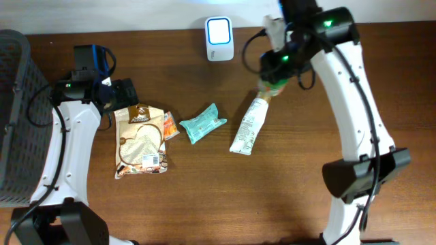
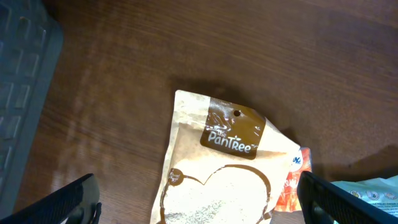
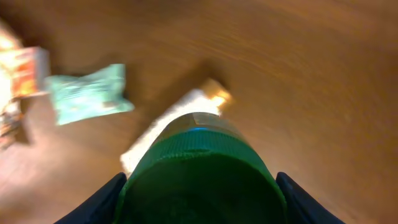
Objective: Scan the item barcode
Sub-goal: 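Carry the jar to the right side of the table and release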
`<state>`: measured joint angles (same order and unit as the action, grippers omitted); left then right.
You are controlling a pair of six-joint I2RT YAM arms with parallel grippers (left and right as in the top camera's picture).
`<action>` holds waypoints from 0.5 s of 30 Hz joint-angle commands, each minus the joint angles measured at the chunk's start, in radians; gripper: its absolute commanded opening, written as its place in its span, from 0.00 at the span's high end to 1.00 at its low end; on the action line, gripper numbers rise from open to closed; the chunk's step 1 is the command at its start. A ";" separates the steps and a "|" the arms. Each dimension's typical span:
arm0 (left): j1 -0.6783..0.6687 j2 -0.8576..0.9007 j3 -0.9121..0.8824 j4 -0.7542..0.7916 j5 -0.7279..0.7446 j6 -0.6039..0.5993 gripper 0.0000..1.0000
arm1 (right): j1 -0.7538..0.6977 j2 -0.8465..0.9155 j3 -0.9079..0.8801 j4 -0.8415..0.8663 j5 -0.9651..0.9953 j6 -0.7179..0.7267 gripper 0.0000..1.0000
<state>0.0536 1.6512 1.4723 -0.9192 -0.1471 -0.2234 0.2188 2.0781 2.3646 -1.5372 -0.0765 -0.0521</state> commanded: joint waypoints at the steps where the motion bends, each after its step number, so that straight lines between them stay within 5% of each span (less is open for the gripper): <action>1: 0.002 -0.004 0.014 0.002 -0.008 0.019 0.01 | -0.091 0.074 0.000 -0.019 0.088 0.124 0.49; 15: 0.002 -0.004 0.014 0.002 -0.008 0.019 0.01 | -0.412 0.180 -0.200 0.117 0.089 0.223 0.53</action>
<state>0.0536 1.6512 1.4723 -0.9192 -0.1471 -0.2234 -0.1501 2.2677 2.1956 -1.4445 0.0006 0.1291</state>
